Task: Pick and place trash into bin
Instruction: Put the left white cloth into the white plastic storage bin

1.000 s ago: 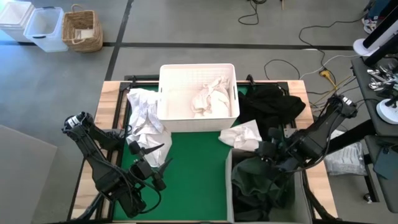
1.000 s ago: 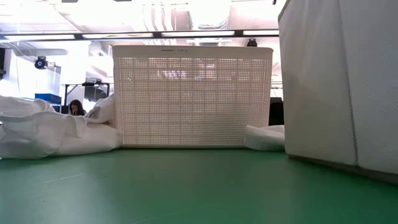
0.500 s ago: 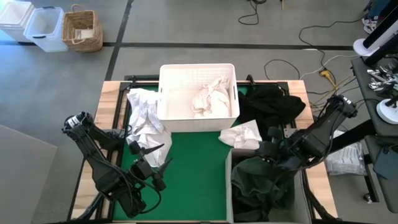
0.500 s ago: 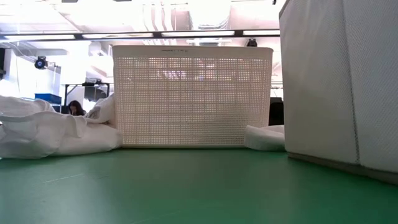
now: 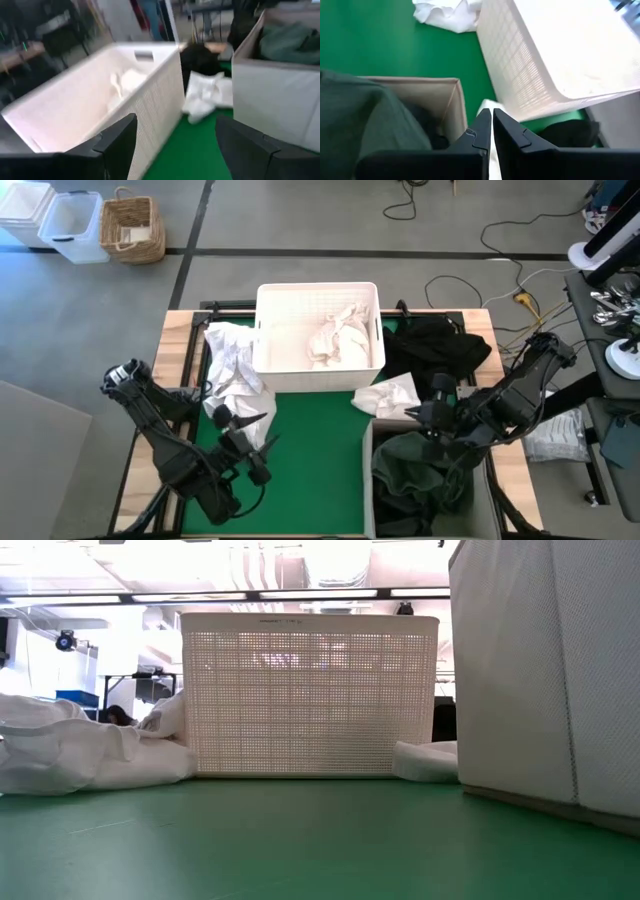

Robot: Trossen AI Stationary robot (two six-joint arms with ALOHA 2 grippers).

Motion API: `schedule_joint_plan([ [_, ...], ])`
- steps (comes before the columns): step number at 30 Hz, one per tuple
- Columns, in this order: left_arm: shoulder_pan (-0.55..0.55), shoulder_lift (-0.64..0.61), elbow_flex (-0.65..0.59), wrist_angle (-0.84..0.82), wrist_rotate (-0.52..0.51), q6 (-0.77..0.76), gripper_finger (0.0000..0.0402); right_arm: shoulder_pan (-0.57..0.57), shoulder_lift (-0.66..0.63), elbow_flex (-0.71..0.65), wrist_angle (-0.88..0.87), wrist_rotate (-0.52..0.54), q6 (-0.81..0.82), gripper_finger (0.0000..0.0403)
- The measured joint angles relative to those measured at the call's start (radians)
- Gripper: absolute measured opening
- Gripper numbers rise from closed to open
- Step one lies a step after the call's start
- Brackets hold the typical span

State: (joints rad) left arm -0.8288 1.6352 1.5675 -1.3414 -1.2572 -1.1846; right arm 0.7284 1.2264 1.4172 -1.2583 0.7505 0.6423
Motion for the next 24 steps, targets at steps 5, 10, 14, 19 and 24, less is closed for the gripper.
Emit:
schedule_joint_plan([
  [5,0.069,0.0,-0.019,-0.006,0.151,-0.041,0.0225,-0.001,-0.001,0.0,0.0,0.066,-0.017,0.0012],
  [10,0.136,0.0,-0.035,-0.049,0.254,-0.028,0.0204,-0.014,-0.001,0.0,0.001,0.073,-0.009,0.0012],
  [14,0.173,0.0,-0.036,-0.105,0.284,-0.029,0.0188,-0.014,-0.001,0.0,0.003,0.069,0.0,0.0012],
  [19,0.207,0.0,-0.036,-0.161,0.381,-0.029,0.017,-0.013,-0.001,0.0,0.003,0.062,0.012,0.0012],
  [24,0.208,0.0,-0.041,-0.219,0.556,0.002,0.0157,-0.014,-0.002,0.0,0.003,0.062,0.001,0.0012],
])
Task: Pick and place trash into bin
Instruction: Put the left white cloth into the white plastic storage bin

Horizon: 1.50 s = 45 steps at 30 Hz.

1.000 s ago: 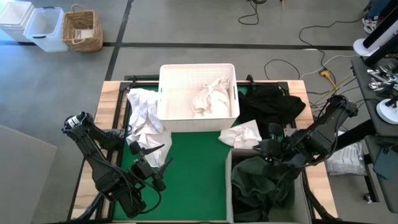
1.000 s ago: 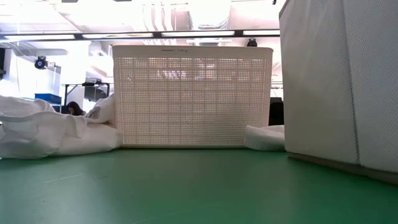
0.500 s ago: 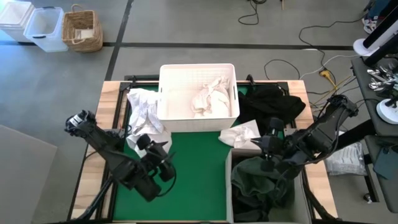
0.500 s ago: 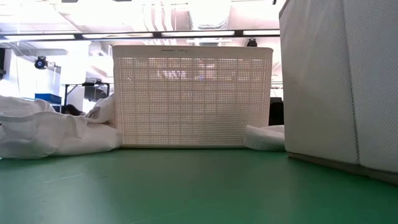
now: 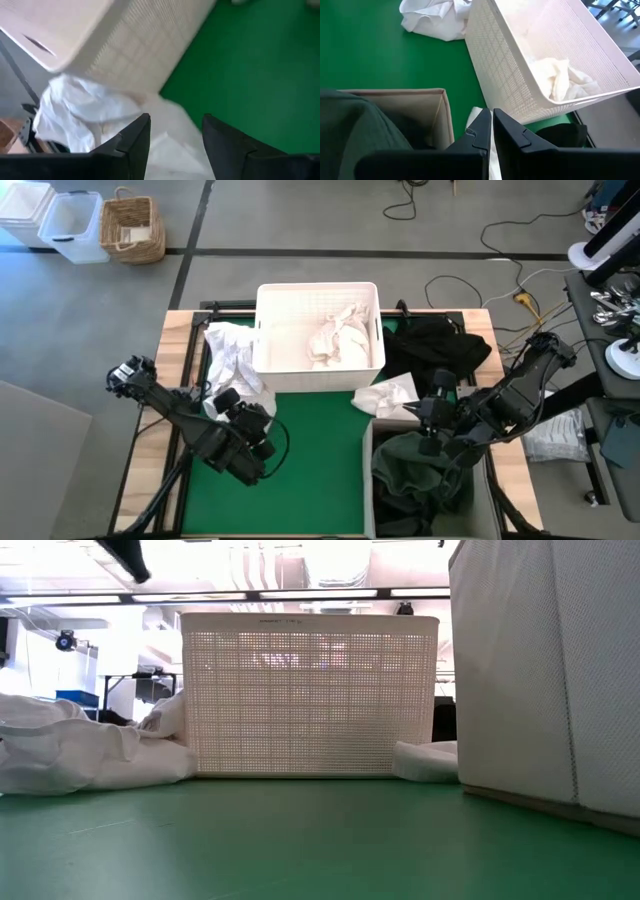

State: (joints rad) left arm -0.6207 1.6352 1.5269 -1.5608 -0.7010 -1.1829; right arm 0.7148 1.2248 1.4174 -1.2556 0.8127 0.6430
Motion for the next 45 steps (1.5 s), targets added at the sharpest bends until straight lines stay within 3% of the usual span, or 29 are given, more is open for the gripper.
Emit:
schedule_joint_plan([
  [4,0.002,-0.006,-0.009,-0.01,0.093,-0.002,0.0155,-0.01,0.0,0.0,-0.001,0.0,-0.031,0.0012],
  [11,0.004,-0.048,-0.085,-0.01,0.039,0.078,0.0155,-0.084,-0.023,0.0,-0.001,0.023,-0.108,0.0012],
  [17,0.014,-0.195,-0.273,0.039,0.031,0.024,0.0155,-0.193,-0.071,0.0,0.007,0.025,-0.172,0.0012],
  [25,0.021,-0.452,-0.586,0.408,0.031,0.19,0.0155,-0.29,-0.11,0.0,0.021,0.026,-0.191,0.0012],
  [31,0.031,-0.571,-0.752,0.451,0.031,0.078,0.0155,-0.303,-0.111,0.0,0.068,0.026,-0.214,0.0012],
  [38,0.084,-0.582,-0.864,0.47,-0.007,0.069,0.0155,-0.303,-0.11,0.0,0.073,0.026,-0.225,0.0012],
  [45,0.106,-0.534,-0.851,0.478,-0.027,0.127,0.017,-0.303,-0.11,0.0,0.087,0.026,-0.262,0.0012],
])
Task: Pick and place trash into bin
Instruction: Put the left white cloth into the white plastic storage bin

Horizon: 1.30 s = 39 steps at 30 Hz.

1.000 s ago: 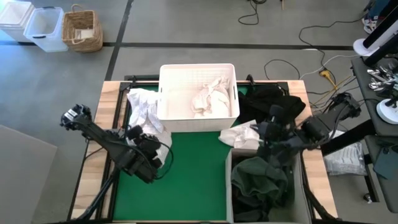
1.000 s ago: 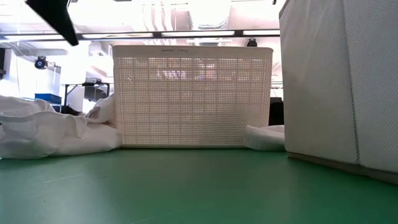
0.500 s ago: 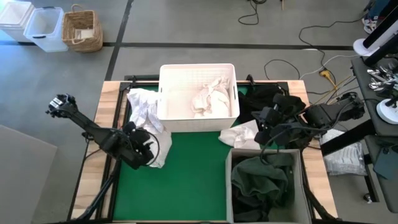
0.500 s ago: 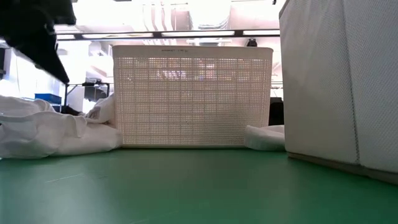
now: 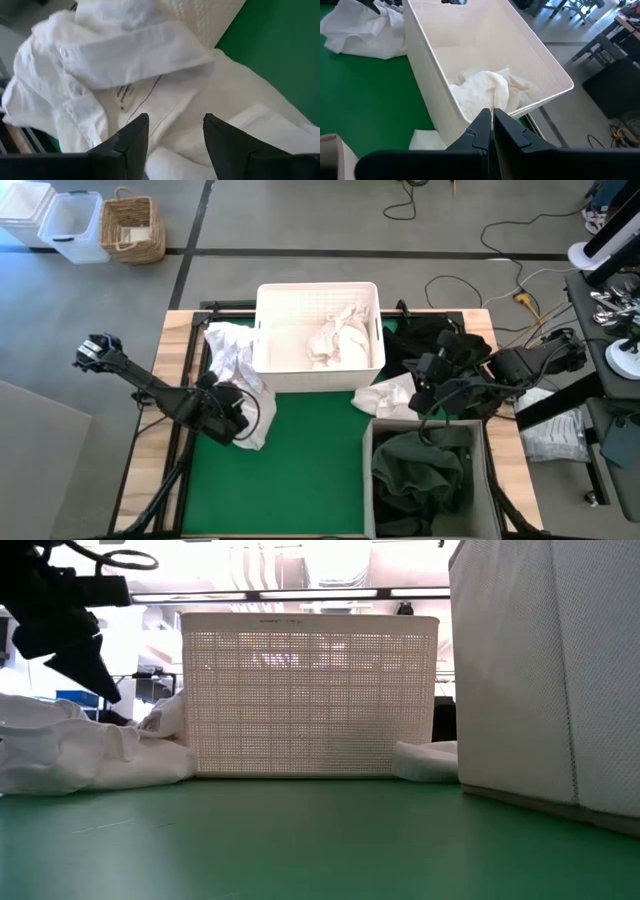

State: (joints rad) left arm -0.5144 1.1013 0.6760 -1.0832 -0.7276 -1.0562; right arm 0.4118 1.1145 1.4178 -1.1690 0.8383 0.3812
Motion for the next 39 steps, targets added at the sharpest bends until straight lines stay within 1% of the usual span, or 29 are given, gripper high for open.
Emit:
schedule_joint_plan([
  [6,0.0,0.043,-0.008,-0.002,-0.022,0.11,0.0205,0.0,0.0,0.0,-0.001,-0.001,-0.05,0.0012],
  [13,-0.001,0.079,-0.043,0.001,-0.02,0.157,0.023,0.0,0.0,0.0,-0.002,-0.002,-0.054,0.0012],
  [22,0.0,0.123,-0.06,0.043,-0.022,0.136,0.0231,0.0,0.0,0.0,-0.003,-0.003,-0.069,0.0012],
  [27,0.007,0.169,-0.087,0.044,-0.027,0.05,0.0231,0.0,0.0,0.0,-0.003,-0.003,-0.087,0.0012],
  [33,0.008,0.23,-0.11,0.048,-0.075,-0.065,0.0229,0.0,0.0,0.0,-0.003,-0.003,-0.092,0.0012],
  [36,0.008,0.257,-0.111,0.048,-0.09,-0.071,0.0217,0.0,0.0,0.0,-0.003,-0.003,-0.088,0.0012],
  [39,0.01,0.286,-0.112,0.047,-0.12,-0.077,0.0191,0.0,0.0,-0.001,-0.003,-0.003,-0.082,0.0012],
])
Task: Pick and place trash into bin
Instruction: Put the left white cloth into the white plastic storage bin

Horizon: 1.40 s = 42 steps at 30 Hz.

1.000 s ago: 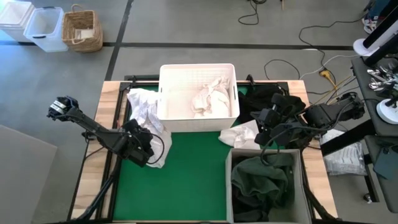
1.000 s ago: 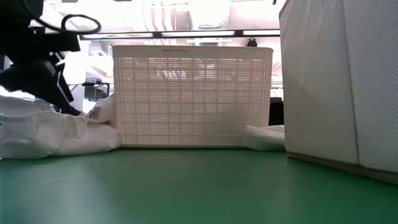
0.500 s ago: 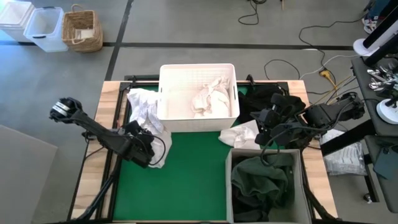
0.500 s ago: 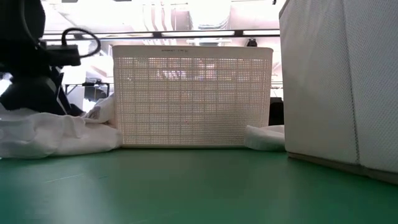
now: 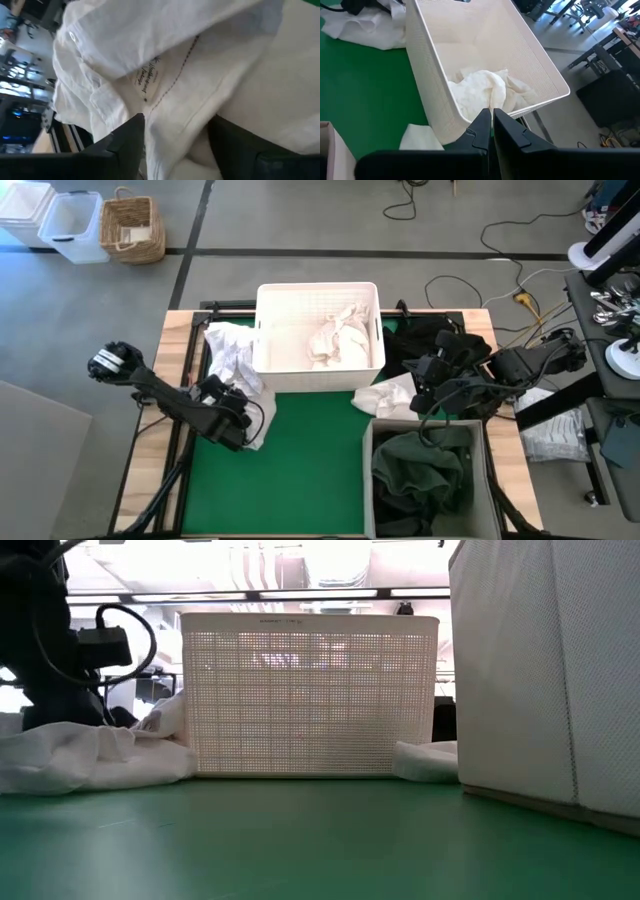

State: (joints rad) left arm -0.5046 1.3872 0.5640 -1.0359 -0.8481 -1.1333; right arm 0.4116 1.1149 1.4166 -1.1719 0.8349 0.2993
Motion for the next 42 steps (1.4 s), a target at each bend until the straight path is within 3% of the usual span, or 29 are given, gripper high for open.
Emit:
schedule_joint_plan([
  [17,0.009,0.14,0.005,0.04,-0.005,-0.033,0.0008,0.0,0.0,-0.039,0.0,0.0,0.006,0.0012],
  [24,0.009,0.134,0.122,-0.06,0.002,-0.03,0.0001,0.0,0.0,-0.053,0.003,0.004,0.004,0.0012],
  [29,0.008,0.133,0.251,-0.217,0.054,-0.033,0.0,0.0,0.0,-0.071,0.004,0.005,-0.008,0.0012],
  [42,-0.023,0.072,0.62,-0.513,0.078,-0.028,0.0,0.0,0.0,-0.101,0.007,0.005,-0.012,0.0012],
])
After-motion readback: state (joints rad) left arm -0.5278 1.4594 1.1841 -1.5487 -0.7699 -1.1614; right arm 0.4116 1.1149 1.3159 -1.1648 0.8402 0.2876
